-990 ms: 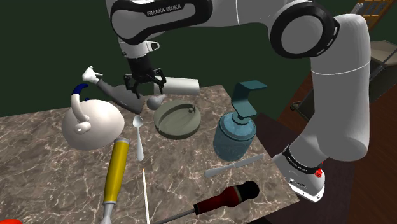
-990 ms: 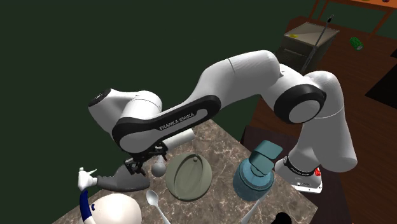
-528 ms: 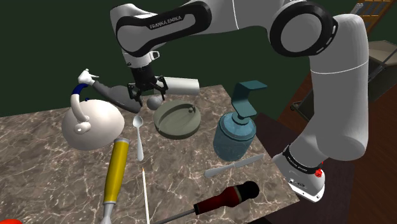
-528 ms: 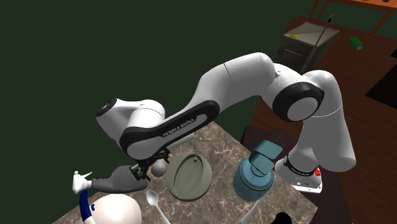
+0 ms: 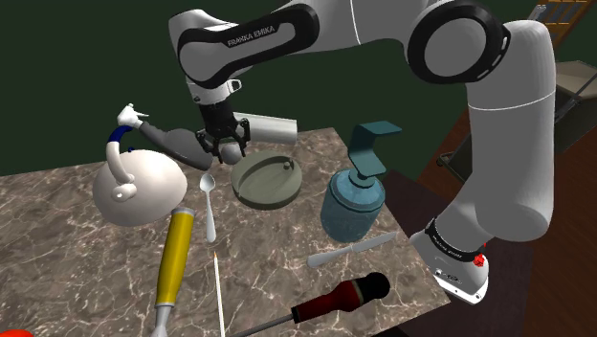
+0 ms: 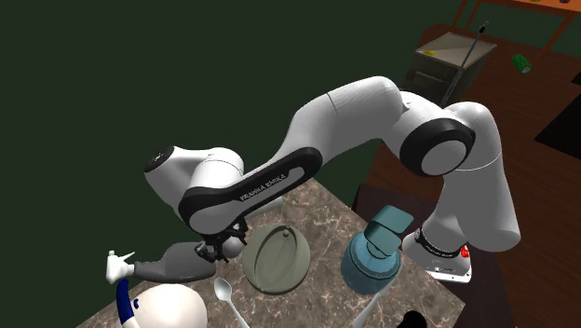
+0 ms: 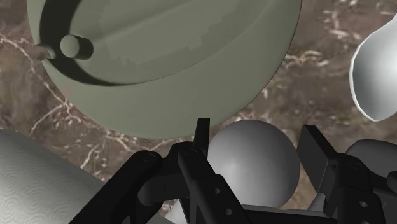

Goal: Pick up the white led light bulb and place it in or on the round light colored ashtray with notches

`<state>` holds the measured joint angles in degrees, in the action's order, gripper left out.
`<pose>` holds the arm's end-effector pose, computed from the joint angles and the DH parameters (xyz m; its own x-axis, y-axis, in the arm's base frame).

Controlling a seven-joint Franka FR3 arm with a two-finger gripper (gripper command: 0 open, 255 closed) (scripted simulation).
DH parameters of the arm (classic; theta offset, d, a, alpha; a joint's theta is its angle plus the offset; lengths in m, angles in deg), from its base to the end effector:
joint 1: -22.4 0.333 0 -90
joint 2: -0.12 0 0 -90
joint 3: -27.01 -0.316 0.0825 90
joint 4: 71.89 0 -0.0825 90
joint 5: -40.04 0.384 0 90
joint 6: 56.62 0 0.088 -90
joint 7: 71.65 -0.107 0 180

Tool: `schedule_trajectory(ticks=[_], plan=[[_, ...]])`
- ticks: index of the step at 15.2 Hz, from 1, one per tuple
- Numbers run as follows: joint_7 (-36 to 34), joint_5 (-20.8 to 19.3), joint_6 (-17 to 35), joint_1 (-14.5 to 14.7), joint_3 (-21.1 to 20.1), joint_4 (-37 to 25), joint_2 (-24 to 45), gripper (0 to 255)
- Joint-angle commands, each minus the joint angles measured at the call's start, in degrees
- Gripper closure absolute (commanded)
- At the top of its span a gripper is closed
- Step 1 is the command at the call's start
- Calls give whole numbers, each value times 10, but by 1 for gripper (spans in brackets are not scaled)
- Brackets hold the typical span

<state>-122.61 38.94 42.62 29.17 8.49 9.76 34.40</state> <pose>0.6317 0.2546 0.3424 0.8462 -0.4478 -0.2886 -0.4388 -0.8931 0.0992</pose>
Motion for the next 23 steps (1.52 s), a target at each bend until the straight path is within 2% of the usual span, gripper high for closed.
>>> schedule_trajectory(ticks=[1,5,23], plan=[[0,-1,1,-3,3,7,0,255],[3,-2,4,-5,4,7,3,255],[-9,3,-119,3,-2,-102,-12,255]])
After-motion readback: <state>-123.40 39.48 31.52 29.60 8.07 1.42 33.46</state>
